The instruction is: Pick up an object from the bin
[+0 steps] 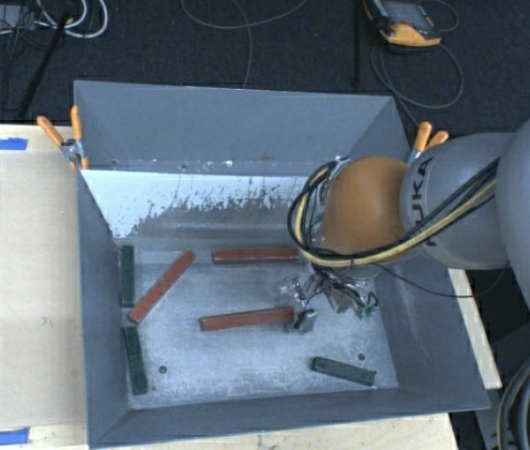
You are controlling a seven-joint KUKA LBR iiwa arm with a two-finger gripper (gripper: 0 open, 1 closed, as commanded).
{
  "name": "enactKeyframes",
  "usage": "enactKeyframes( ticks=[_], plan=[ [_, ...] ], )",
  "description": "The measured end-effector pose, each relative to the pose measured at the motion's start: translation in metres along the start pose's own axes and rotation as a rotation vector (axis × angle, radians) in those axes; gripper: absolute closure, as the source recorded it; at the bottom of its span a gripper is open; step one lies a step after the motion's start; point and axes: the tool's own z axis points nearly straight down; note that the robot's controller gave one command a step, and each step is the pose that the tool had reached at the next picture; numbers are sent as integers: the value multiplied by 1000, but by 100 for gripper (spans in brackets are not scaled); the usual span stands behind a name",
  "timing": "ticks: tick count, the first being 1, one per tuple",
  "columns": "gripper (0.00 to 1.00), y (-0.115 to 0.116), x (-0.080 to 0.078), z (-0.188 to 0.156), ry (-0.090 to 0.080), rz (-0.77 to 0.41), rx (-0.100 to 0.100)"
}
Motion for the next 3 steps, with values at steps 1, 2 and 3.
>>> enactKeyframes(
  ticks=[1, 2, 3],
  plan=[
    [0, 0, 0, 0, 1, -1, 0],
    [0, 59, -18, 0, -1, -96, -3],
    [100, 56, -18, 0, 1, -94, 0]
  ],
)
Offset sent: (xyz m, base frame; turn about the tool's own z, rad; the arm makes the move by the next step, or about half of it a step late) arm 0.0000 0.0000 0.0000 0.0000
